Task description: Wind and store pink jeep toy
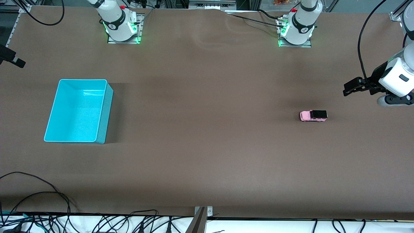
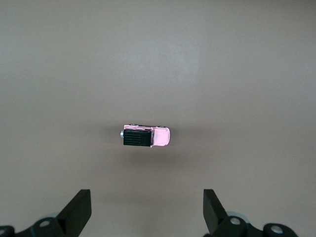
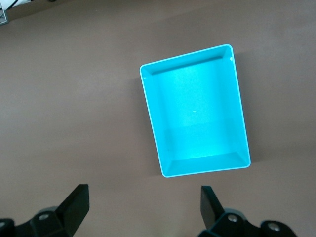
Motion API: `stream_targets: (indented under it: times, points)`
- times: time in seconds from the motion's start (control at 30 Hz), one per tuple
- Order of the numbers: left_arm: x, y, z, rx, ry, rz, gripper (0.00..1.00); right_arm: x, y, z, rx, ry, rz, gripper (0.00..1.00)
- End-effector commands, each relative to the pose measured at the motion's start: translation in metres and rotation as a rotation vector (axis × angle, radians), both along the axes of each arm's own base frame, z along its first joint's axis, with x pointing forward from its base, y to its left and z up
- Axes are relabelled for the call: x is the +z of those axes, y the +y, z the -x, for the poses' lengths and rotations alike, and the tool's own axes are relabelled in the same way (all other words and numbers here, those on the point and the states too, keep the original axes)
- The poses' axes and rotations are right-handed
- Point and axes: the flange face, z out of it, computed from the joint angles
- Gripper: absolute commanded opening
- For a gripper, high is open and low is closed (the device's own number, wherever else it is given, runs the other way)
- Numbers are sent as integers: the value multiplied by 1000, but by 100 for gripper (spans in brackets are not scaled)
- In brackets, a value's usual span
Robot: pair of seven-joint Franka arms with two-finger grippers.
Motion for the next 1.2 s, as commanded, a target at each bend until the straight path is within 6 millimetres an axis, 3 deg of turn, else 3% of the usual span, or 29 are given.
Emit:
stream_targets:
  times: [0.0, 0.2, 0.5, 1.17]
  points:
    - [0, 2, 1, -12, 7, 21, 100, 7, 4, -1, 12, -10, -11, 100]
    - [-2, -2, 0, -17, 10, 20, 100, 8, 11, -2, 35, -3, 40, 100]
    - [-2, -3, 0, -19, 10, 18, 100, 6, 42, -5, 105, 17, 137, 100]
    - [-2, -4, 0, -22, 10, 17, 100, 3, 48, -9, 110, 13, 134, 100]
